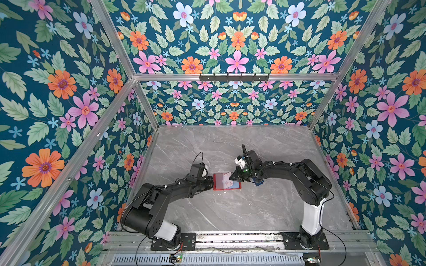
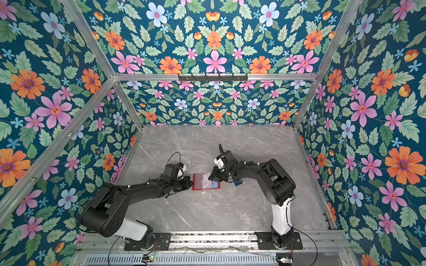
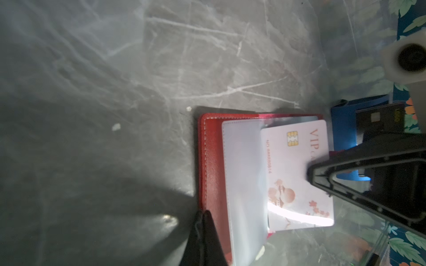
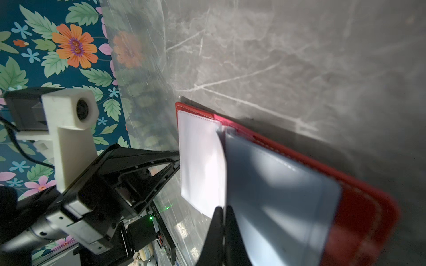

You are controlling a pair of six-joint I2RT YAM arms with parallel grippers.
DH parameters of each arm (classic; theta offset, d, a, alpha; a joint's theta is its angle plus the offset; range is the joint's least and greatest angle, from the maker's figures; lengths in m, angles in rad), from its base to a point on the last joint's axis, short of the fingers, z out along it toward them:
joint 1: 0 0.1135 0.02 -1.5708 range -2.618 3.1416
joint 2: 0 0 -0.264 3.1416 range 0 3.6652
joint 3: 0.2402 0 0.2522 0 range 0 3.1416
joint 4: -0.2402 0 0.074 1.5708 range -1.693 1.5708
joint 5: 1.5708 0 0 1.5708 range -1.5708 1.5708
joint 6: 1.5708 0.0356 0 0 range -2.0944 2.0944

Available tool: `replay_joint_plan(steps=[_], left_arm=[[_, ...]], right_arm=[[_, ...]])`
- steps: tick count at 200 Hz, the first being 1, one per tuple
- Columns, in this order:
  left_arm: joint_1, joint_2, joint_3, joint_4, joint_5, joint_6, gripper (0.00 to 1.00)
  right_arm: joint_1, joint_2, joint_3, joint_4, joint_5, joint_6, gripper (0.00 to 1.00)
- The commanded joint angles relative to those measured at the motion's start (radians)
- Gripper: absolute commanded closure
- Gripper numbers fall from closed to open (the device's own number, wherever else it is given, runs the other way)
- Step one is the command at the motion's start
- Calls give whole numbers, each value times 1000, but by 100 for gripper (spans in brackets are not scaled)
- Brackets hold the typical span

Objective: Insert credit cards into a card holder
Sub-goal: Insert the credit card into the card slot.

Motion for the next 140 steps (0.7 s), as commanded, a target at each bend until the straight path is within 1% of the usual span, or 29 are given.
replay_joint_plan(steps=[1, 89, 140], left_arm=[[-2, 2, -7, -11, -7, -4, 100], [-8, 9, -10, -10, -16, -5, 100], [-9, 16, -7, -16, -28, -4, 100]], right_arm=[[2, -1, -16, 50, 10, 25, 100], [3, 17, -57, 192, -36, 101, 100], [3, 31, -68, 203, -42, 109, 100]])
